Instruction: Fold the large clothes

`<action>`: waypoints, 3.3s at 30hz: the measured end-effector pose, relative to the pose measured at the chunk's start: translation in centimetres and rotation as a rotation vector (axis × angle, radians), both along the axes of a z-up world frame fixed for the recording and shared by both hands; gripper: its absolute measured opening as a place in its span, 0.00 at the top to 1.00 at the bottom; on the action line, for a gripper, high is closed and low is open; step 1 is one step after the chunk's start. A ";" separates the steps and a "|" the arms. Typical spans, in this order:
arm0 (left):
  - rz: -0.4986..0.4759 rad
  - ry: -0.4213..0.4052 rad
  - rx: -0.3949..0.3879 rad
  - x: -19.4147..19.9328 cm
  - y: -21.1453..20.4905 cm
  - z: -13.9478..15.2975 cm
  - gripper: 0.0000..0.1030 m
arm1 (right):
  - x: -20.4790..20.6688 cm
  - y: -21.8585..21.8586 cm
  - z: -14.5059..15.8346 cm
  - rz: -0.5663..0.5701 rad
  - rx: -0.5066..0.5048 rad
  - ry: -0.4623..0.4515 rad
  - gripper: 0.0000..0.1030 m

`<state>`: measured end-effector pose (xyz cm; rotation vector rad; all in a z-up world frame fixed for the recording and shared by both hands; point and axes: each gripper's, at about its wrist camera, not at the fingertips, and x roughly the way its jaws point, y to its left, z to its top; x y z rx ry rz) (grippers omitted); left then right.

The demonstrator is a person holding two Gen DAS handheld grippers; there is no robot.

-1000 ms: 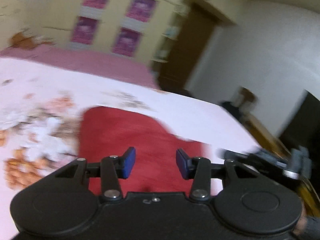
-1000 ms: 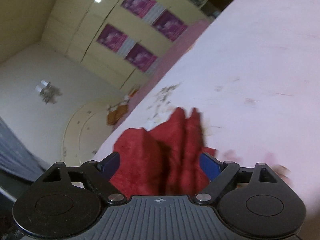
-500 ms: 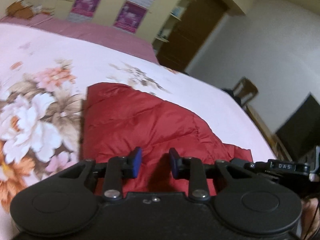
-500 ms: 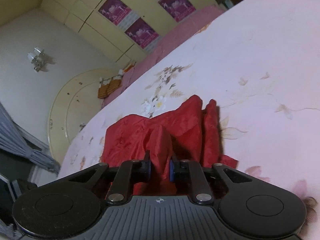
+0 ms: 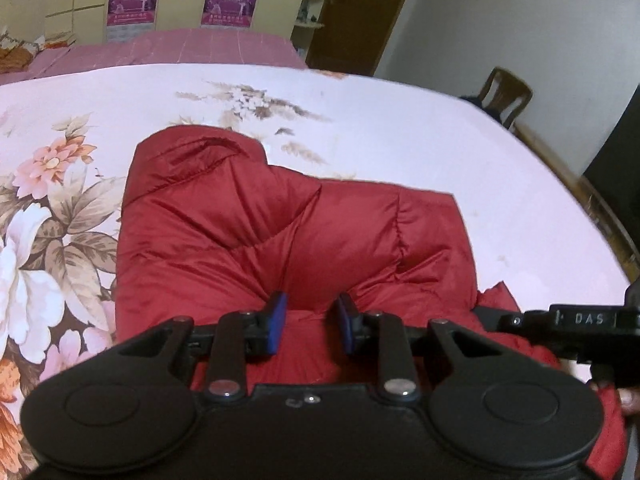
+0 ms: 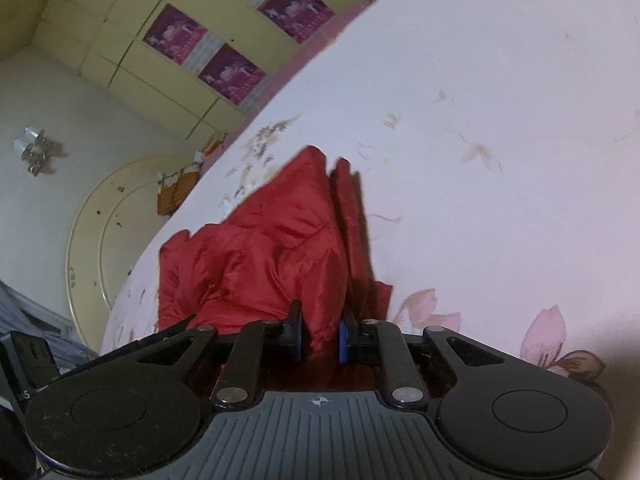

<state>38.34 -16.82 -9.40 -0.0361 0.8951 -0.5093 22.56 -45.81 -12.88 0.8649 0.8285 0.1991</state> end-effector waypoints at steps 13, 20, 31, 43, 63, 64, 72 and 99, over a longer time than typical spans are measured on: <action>0.021 -0.103 0.101 -4.3 1.1 4.2 0.32 | -2.0 0.0 7.3 0.058 -0.187 -0.134 0.26; -0.004 -0.117 0.044 -9.0 3.0 6.0 0.54 | -3.9 3.9 10.2 0.207 -0.294 -0.183 0.71; -0.054 -0.152 0.105 -13.7 4.5 3.6 0.57 | -7.2 8.0 6.4 0.285 -0.438 -0.129 0.71; -0.052 -0.161 0.107 -15.7 5.1 4.2 0.64 | -8.8 8.1 6.1 0.268 -0.422 -0.134 0.71; 0.001 -0.168 0.044 -17.1 7.6 5.9 0.68 | -12.6 6.9 9.6 0.342 -0.459 -0.238 0.71; 0.015 -0.178 0.040 -16.0 7.5 6.3 0.68 | -11.8 6.5 10.1 0.327 -0.473 -0.259 0.71; 0.043 -0.124 0.002 -5.8 4.2 4.7 0.63 | -1.8 6.1 8.4 0.248 -0.472 -0.257 0.95; 0.098 -0.104 0.088 -7.8 5.1 3.9 0.13 | -2.4 -0.3 4.4 0.118 -0.265 -0.122 0.95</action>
